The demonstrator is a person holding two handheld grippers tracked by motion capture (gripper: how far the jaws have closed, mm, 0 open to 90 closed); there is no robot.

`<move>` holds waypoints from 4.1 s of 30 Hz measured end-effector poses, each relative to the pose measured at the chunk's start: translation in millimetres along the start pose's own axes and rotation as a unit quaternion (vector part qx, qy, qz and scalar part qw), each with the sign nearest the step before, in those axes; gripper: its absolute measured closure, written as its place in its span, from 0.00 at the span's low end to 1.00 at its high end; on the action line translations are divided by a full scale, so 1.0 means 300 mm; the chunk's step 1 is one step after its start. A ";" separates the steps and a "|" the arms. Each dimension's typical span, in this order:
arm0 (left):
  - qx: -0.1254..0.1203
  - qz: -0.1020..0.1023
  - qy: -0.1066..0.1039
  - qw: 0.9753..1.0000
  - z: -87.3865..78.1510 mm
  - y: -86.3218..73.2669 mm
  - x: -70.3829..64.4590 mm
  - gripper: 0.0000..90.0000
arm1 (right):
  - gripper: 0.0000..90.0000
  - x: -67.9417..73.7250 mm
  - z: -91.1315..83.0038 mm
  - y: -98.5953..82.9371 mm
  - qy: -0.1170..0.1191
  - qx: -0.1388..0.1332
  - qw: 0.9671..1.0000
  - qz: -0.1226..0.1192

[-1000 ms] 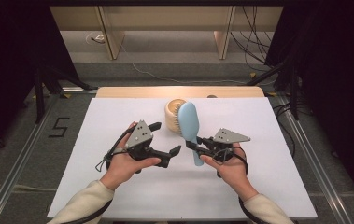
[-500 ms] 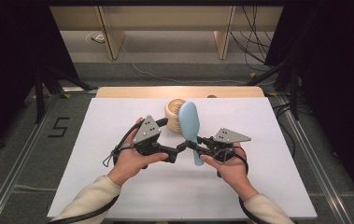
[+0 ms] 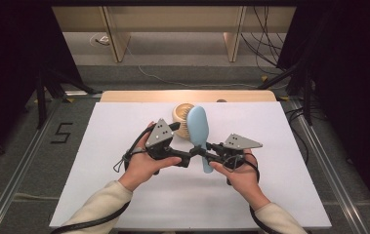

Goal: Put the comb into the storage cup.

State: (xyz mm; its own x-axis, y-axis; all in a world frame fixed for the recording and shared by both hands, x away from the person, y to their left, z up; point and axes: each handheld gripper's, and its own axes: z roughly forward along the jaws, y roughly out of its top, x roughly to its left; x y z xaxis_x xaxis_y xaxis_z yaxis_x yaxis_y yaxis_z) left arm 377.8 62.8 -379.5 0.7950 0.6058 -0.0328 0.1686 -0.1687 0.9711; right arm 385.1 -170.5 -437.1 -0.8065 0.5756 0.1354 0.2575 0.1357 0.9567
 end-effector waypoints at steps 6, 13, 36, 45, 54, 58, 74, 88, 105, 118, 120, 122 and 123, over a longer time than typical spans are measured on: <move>-0.001 -0.001 -0.001 1.000 0.009 0.005 -0.003 0.03 | 0.78 0.001 0.001 0.000 0.000 0.000 1.000 0.000; -0.001 -0.005 0.005 1.000 0.022 0.003 -0.002 0.04 | 0.78 0.001 0.001 0.000 0.001 -0.001 1.000 -0.001; -0.006 -0.023 0.012 1.000 0.046 0.005 -0.006 0.12 | 0.78 0.005 0.004 0.000 0.002 0.000 1.000 -0.002; -0.008 -0.033 0.015 0.999 0.052 0.000 -0.003 0.16 | 0.78 0.007 0.008 -0.002 0.003 0.001 1.000 -0.002; -0.010 -0.040 0.018 0.999 0.058 0.002 -0.008 0.19 | 0.78 0.010 0.010 -0.003 0.002 0.002 1.000 -0.003; -0.012 -0.049 0.018 0.999 0.061 0.002 -0.011 0.22 | 0.78 0.009 0.010 -0.004 0.002 0.002 1.000 -0.003; -0.017 -0.058 0.020 0.998 0.063 0.000 -0.012 0.36 | 0.78 0.010 0.010 -0.003 0.000 0.002 1.000 -0.006; -0.026 -0.068 0.018 0.997 0.060 -0.005 -0.008 0.47 | 0.78 0.013 0.012 -0.005 -0.004 0.004 1.000 -0.011; -0.031 -0.074 0.001 0.997 0.057 -0.009 -0.016 0.55 | 0.78 0.016 0.013 -0.003 -0.011 0.006 1.000 -0.027; -0.034 -0.056 -0.001 0.998 0.056 -0.009 -0.023 0.55 | 0.78 0.020 0.014 -0.002 -0.016 0.007 0.999 -0.030; -0.034 -0.050 0.000 0.998 0.056 -0.007 -0.026 0.56 | 0.78 0.020 0.015 -0.002 -0.015 0.006 0.999 -0.031; -0.033 -0.041 -0.003 0.999 0.056 -0.006 -0.029 0.56 | 0.78 0.020 0.015 -0.001 -0.015 0.006 0.999 -0.031; -0.033 -0.036 -0.004 0.999 0.056 -0.006 -0.029 0.56 | 0.78 0.020 0.015 -0.001 -0.015 0.006 0.999 -0.033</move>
State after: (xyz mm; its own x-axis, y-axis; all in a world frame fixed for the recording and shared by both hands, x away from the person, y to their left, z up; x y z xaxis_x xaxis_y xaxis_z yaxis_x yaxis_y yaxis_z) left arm 380.2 44.8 -384.8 0.7870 0.6078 -0.1057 0.1877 -0.0726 0.9795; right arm 382.4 -163.5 -437.8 -0.8062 0.5882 0.0634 0.2098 0.1841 0.9602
